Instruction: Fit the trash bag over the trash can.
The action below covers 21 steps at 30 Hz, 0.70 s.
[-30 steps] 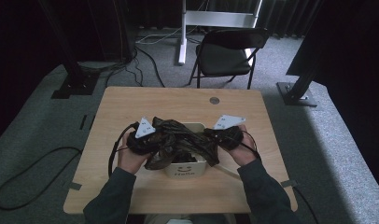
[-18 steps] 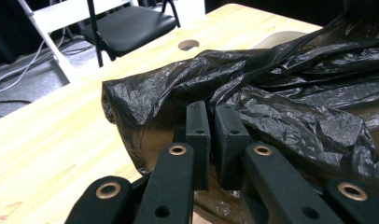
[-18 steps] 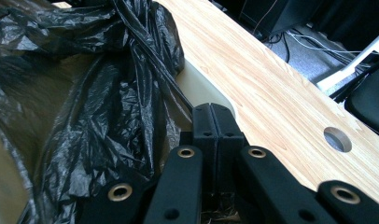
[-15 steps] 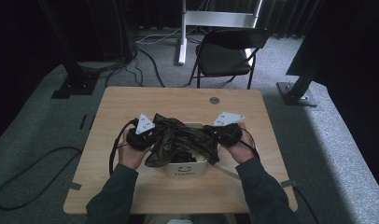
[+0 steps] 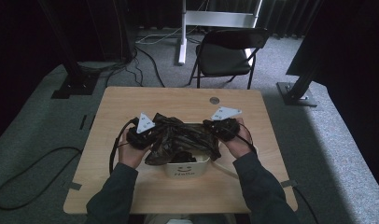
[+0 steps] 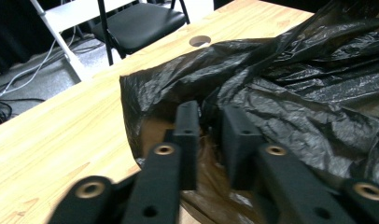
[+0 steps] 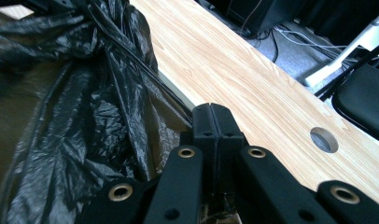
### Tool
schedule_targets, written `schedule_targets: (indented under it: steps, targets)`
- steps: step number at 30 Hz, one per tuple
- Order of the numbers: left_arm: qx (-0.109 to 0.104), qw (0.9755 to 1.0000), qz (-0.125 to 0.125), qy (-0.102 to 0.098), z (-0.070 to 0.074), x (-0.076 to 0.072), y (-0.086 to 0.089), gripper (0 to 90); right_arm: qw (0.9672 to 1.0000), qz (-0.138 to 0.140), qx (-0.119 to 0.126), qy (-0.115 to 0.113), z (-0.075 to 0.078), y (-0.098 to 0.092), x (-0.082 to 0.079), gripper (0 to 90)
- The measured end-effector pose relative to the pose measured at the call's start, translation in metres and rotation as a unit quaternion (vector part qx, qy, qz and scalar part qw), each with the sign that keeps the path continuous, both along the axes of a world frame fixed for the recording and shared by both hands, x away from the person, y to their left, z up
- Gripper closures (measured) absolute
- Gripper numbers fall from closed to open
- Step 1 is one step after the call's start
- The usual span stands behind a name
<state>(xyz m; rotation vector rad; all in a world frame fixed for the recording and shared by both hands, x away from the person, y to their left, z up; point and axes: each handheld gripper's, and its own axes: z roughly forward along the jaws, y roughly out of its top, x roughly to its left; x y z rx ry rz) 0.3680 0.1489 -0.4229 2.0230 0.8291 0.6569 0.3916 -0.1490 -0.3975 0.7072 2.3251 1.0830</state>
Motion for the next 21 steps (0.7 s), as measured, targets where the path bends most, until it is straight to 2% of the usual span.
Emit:
schedule_targets:
  steps: [8,15,21]
  targets:
    - [-0.008,0.9997,0.005,0.02,-0.008,0.014,0.002,84.8,0.9998,-0.012,-0.011,0.009,-0.012,0.007,0.015,90.0]
    - [-0.038,0.9981,0.002,0.05,-0.015,0.027,0.006,84.3,0.9995,-0.02,-0.01,0.021,-0.015,0.006,0.024,90.0]
    - [-0.032,0.9974,-0.001,0.065,-0.019,0.037,0.003,84.3,0.9989,-0.026,-0.013,0.036,-0.022,0.006,0.031,90.0]
